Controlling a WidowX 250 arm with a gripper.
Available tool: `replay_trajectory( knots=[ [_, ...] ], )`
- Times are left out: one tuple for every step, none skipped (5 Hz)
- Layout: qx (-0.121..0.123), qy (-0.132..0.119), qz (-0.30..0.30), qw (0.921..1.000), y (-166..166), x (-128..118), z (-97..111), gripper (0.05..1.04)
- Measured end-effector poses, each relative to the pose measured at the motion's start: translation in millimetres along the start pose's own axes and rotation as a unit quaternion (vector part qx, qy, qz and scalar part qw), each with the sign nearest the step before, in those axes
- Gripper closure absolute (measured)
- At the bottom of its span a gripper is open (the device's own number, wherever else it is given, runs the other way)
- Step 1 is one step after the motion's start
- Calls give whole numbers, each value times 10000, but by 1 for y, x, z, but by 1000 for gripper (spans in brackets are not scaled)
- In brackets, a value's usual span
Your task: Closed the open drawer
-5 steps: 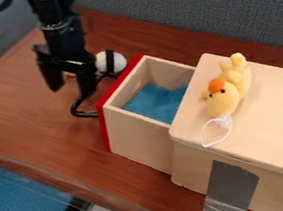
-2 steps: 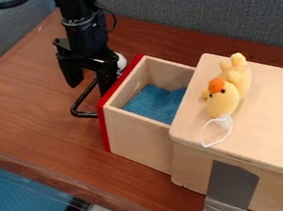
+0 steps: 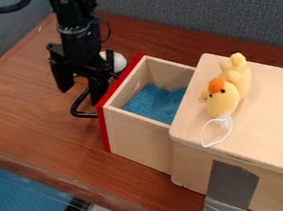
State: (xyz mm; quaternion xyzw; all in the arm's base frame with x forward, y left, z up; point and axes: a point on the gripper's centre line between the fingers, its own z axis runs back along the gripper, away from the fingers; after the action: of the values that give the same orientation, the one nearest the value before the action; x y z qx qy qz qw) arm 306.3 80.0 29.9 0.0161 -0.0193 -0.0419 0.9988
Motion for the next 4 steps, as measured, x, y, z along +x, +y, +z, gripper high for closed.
replay_trajectory(
  knots=[
    [-17, 92, 66, 9999, 3, 3, -7, 118],
    [-227, 160, 112, 9996, -3, 6, -11, 395],
    [-383, 215, -41, 9990, -23, 9, -10, 690],
    [-509, 237, -85, 9984, -45, 6, -2, 886]
  ],
)
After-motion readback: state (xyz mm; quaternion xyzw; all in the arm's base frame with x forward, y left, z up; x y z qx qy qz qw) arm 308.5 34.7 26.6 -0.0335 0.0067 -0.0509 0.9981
